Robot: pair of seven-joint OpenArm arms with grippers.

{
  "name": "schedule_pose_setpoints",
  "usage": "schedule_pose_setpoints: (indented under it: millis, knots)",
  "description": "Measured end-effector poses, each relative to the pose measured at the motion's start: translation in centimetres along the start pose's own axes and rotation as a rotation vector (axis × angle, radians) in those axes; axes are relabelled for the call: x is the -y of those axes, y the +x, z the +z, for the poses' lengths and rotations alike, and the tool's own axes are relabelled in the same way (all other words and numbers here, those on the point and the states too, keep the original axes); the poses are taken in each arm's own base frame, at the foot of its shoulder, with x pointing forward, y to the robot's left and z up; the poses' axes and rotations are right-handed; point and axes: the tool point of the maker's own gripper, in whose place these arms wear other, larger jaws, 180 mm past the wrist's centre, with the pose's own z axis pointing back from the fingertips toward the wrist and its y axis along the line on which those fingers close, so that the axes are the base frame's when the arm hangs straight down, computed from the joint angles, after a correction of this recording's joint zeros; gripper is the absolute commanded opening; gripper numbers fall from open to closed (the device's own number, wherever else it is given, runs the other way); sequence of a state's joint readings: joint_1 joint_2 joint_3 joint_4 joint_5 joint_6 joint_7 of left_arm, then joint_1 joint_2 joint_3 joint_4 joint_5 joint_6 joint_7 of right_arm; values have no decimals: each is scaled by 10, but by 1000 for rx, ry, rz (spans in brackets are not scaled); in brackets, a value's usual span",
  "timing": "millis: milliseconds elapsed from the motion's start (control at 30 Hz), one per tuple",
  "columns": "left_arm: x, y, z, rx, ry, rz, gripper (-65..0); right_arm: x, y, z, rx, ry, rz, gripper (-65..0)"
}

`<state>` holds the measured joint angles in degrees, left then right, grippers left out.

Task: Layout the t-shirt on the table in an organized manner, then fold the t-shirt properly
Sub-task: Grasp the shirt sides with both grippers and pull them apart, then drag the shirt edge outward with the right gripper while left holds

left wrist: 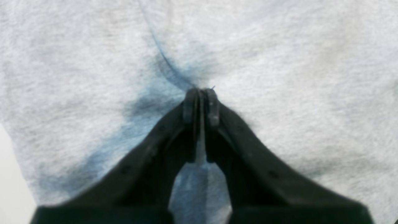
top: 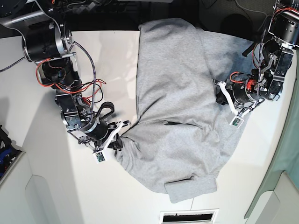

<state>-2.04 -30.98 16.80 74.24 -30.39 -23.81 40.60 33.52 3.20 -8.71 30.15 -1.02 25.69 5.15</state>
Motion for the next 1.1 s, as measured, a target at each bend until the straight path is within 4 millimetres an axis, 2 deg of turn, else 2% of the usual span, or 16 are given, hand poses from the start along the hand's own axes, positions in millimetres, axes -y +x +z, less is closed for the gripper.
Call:
schedule_pose_setpoints:
  millis: [67, 133, 233, 333, 467, 733, 833, 900, 967, 1100]
  knots:
    - [-3, 0, -1, 7, 16, -30, -599, 7, 8, 2, 18, -11, 14, -650]
    - [-9, 0, -3, 27, 42, -37, -650, 11, 19, 5, 47, -21, 22, -650]
    - [-24, 3, -8, 38, 88, -52, -650, 26, 36, 13, 94, -31, 32, -650]
    - [-44, 4, -12, 36, 122, -25, -650, 49, 47, 25, 122, -60, 34, -650]
    - [-68, 6, -14, 19, 157, 20, -650, 79, 46, 42, 120, -80, 6, -650]
    - [-116, 19, -8, -52, 289, -7, -650, 132, 26, 73, 50, -149, -72, -650]
    - [-115, 30, -9, -84, 291, -57, -650, 146, 20, 86, 47, -165, -108, -650]
    - [-107, 39, -15, -108, 291, -130, -650, 147, 10, 94, 45, -160, -107, -650]
    - [-97, 47, -23, -140, 300, -228, -650, 146, -7, 103, 26, -161, -104, -650]
    - [-67, 75, -42, -139, 322, -395, -650, 135, -46, 125, -24, -159, -86, -650]
